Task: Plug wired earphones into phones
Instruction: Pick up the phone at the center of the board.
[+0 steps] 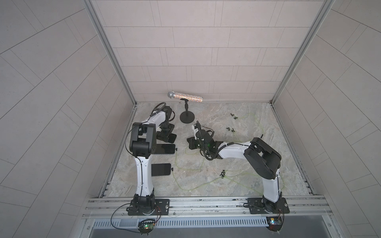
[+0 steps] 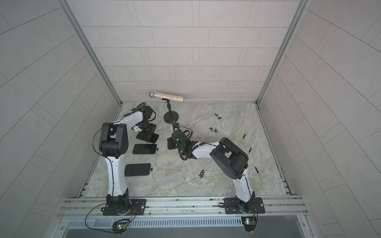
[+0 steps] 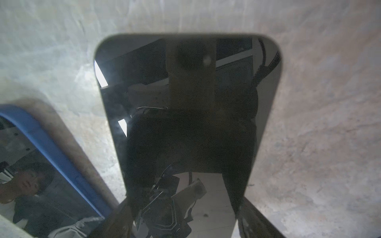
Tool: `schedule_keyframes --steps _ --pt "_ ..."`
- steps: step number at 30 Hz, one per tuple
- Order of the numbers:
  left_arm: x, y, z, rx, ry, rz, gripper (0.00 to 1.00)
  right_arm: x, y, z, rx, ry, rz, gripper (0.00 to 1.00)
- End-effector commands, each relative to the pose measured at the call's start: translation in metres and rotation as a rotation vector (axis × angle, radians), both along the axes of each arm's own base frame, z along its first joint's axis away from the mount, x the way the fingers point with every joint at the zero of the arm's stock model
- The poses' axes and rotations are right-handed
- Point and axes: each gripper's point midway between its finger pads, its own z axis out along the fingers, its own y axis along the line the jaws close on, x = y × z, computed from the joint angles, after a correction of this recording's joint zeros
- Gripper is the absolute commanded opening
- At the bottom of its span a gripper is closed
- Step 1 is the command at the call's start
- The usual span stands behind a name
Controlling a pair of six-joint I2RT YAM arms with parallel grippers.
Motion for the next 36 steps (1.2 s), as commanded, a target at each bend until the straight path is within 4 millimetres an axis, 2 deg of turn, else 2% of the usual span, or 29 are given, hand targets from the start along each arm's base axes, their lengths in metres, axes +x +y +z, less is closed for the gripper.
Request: schedule_keyframes --steps 1,4,11,18,27,33,36 --pt "-0.019 0.005 -0.015 0.035 0.100 0.014 0.75 -0.002 0.001 0.018 0.033 -0.029 0.000 0.00" --pt "-0.015 0.002 -0.010 0.012 0.083 0.011 0.71 -0.003 0.004 0.018 0.043 -0.029 0.013 0.00" --pt "0.004 -0.009 0.027 -0.064 -0.027 -0.016 0.69 -0.001 0.010 0.019 0.078 -0.035 0.017 0.00" --pt "0.006 -0.011 0.058 -0.120 -0.093 -0.049 0.69 0.002 0.017 0.017 0.113 -0.031 -0.007 0.00" --pt "0.002 -0.014 0.074 -0.180 -0.148 -0.068 0.69 0.014 0.028 0.017 0.213 -0.012 -0.072 0.00" --pt "0.005 -0.020 0.081 -0.235 -0.203 -0.069 0.69 0.026 0.036 0.029 0.316 -0.036 -0.109 0.00" --pt "0.007 -0.022 0.092 -0.256 -0.235 -0.071 0.68 0.030 0.043 0.034 0.349 -0.043 -0.116 0.00"
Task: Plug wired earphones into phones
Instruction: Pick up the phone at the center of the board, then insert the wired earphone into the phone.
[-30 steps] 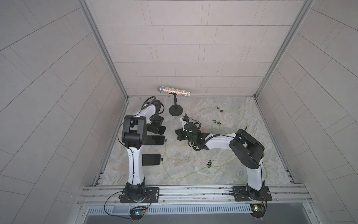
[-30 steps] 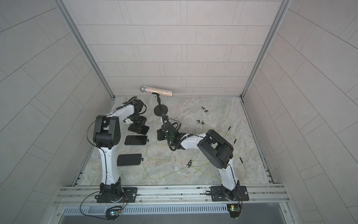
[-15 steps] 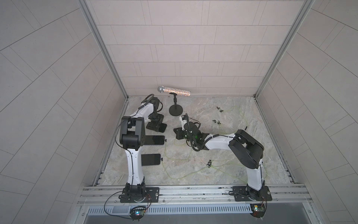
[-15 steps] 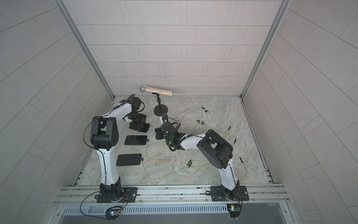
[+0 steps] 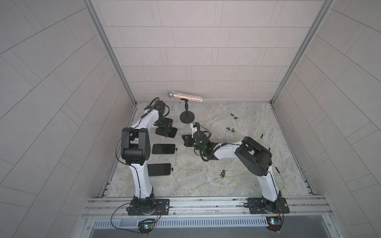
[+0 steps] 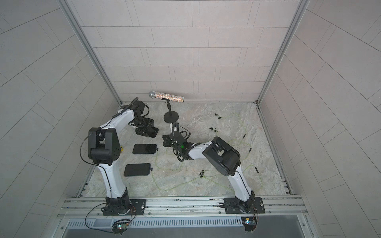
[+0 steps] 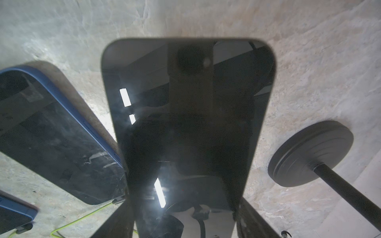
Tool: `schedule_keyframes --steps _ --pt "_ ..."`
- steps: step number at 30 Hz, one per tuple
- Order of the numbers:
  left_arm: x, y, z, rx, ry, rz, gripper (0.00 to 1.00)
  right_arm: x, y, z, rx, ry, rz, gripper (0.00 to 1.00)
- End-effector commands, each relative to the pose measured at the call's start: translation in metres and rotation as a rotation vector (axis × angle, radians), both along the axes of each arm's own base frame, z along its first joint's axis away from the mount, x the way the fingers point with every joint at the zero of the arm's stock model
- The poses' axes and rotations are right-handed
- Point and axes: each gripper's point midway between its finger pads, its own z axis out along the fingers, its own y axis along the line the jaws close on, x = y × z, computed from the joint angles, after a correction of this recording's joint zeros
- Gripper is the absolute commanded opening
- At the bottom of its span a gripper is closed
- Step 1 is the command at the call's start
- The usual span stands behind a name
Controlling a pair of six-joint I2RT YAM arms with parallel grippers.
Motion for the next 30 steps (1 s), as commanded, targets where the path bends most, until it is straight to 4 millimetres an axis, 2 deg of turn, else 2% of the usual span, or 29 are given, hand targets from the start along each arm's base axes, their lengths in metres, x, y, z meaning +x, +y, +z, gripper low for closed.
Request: schedule_keyframes --steps 1,7,20,30 --pt "0.004 -0.001 0.032 -0.026 -0.094 -0.010 0.68 0.007 0.014 0.021 0.104 -0.034 -0.031 0.00" --pt "0.005 0.006 0.049 -0.009 -0.183 0.019 0.68 0.008 0.029 0.028 0.146 -0.048 -0.039 0.00" --pt "0.002 0.016 0.052 -0.004 -0.218 0.049 0.66 0.014 0.023 0.034 0.210 -0.067 -0.122 0.00" --pt "0.002 0.017 0.056 -0.006 -0.240 0.056 0.64 0.016 0.037 0.027 0.199 -0.032 -0.086 0.00"
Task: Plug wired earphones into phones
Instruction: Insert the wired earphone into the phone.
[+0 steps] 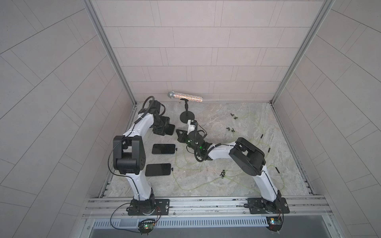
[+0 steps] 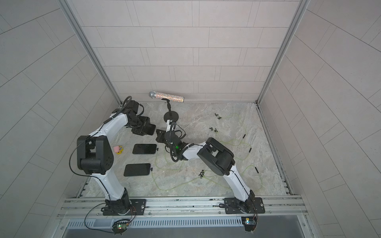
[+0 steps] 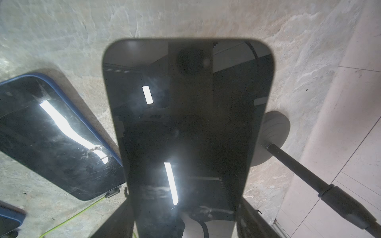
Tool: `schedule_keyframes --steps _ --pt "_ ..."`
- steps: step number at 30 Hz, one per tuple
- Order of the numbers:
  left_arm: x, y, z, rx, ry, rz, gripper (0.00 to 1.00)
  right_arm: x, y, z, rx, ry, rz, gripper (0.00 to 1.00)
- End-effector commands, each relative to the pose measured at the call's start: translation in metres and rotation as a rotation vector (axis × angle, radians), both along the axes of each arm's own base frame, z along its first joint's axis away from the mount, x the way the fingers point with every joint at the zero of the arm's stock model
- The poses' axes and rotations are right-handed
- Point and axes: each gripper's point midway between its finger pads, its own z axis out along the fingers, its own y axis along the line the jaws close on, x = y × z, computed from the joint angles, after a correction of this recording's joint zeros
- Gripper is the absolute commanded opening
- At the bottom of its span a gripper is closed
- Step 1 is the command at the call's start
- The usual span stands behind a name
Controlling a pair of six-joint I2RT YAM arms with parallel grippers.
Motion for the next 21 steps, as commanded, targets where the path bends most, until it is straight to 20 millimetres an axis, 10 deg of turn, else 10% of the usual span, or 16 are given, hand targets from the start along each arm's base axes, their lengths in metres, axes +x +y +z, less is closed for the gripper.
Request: schedule_keyframes --steps 1,21 --pt "0.0024 0.0050 0.0222 0.009 -0.067 0.015 0.64 -0.0004 0.0077 -0.0098 0.003 0.032 0.016 0.00" --pt "0.0010 0.0044 0.0211 0.002 -0.073 0.019 0.63 0.0021 0.0155 -0.0050 0.026 0.033 0.026 0.00"
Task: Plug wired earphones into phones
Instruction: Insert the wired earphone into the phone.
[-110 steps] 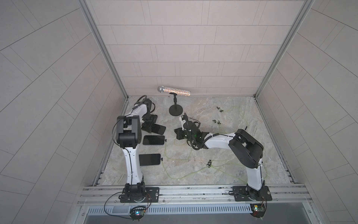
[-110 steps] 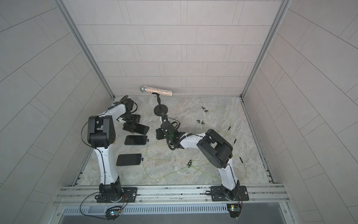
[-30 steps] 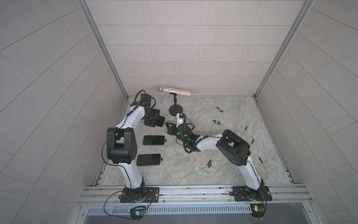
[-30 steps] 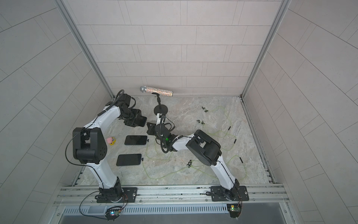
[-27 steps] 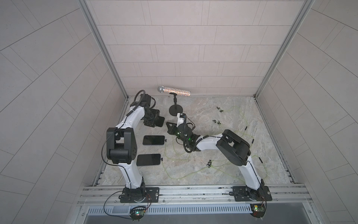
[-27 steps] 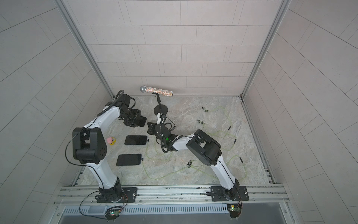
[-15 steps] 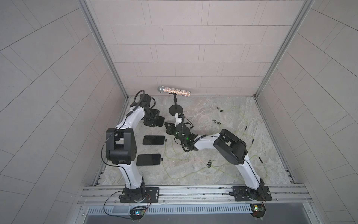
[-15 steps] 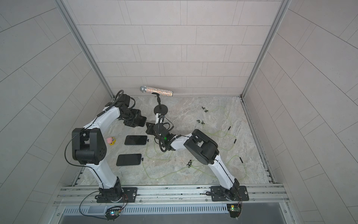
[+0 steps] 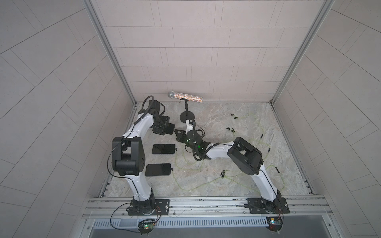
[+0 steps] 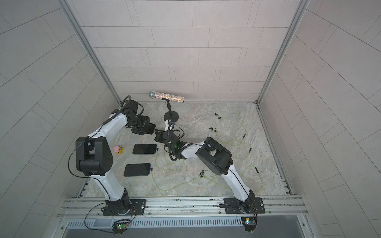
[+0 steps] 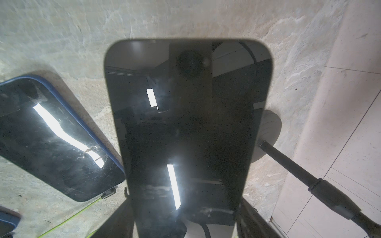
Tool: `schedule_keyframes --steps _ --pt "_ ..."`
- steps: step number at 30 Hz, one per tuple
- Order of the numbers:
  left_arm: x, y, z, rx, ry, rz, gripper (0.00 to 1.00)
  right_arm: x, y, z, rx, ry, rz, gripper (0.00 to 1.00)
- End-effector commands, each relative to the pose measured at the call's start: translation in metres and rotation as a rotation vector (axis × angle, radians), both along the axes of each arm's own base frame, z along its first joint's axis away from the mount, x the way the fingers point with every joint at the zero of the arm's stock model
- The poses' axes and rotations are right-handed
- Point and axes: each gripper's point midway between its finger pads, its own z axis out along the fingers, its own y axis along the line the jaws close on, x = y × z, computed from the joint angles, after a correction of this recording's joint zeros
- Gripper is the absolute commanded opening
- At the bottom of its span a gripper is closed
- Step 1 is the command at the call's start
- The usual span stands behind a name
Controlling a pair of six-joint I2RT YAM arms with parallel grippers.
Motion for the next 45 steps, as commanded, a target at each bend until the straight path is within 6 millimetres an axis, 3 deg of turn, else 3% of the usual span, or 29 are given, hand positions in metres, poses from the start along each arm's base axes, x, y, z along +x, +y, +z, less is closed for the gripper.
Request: schedule_keyframes --steps 1,17,45 --pt "-0.001 0.003 0.016 0.001 -0.045 0.014 0.63 0.000 0.008 -0.002 0.016 0.010 0.010 0.00" --pt "-0.001 0.003 0.016 -0.007 -0.051 0.020 0.63 0.000 0.004 -0.009 0.002 0.033 -0.003 0.00" --pt "0.002 -0.011 0.023 -0.051 -0.090 -0.005 0.61 0.002 0.020 -0.003 0.010 0.049 0.083 0.00"
